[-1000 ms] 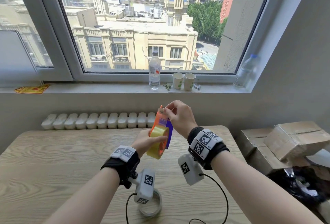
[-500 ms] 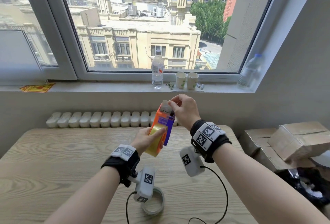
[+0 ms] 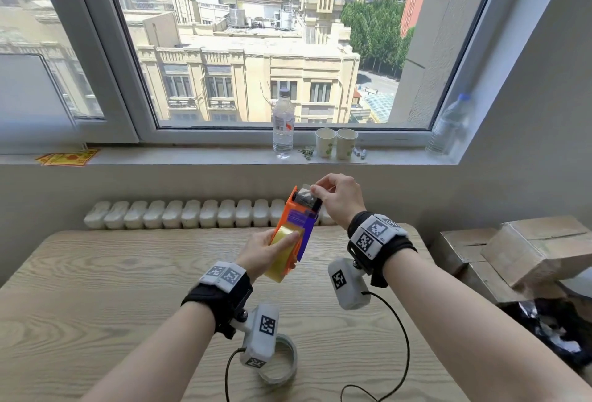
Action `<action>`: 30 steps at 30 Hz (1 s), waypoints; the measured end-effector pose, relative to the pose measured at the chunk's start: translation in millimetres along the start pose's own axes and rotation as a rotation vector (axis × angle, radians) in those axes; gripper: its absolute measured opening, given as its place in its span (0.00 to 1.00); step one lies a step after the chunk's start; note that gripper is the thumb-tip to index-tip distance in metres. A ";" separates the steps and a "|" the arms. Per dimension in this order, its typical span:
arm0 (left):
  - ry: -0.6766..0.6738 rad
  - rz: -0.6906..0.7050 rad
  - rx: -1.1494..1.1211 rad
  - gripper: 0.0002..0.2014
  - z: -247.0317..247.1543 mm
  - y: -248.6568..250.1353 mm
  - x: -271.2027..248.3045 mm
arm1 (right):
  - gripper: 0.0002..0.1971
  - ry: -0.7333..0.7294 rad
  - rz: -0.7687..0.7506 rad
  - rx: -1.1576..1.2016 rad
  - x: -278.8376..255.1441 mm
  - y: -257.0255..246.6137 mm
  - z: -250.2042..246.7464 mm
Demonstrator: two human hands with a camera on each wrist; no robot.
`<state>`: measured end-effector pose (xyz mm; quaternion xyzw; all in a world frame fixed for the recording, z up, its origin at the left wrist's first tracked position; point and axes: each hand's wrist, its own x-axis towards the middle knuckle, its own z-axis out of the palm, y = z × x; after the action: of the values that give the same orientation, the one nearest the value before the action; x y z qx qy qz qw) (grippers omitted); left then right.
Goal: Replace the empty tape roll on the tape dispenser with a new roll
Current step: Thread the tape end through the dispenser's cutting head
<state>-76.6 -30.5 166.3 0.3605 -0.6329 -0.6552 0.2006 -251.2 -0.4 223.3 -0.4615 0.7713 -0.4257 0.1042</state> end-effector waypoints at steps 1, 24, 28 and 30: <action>-0.010 0.003 -0.009 0.14 -0.6 0.1 0.0 | 0.06 0.001 0.002 0.002 -0.3 0.2 0.9; -0.069 0.013 -0.073 0.14 0.4 0.3 2.2 | 0.20 -0.170 0.101 0.215 -8.2 3.5 5.5; -0.075 0.025 -0.065 0.13 3.0 1.1 0.7 | 0.18 -0.213 0.137 0.309 -10.6 3.5 6.8; -0.083 0.027 -0.053 0.14 4.5 1.8 -0.3 | 0.17 -0.225 0.144 0.352 -12.5 0.5 5.1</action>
<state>-80.0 -27.4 167.9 0.3188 -0.6278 -0.6834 0.1927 -241.7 6.8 216.9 -0.4244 0.6995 -0.4911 0.2990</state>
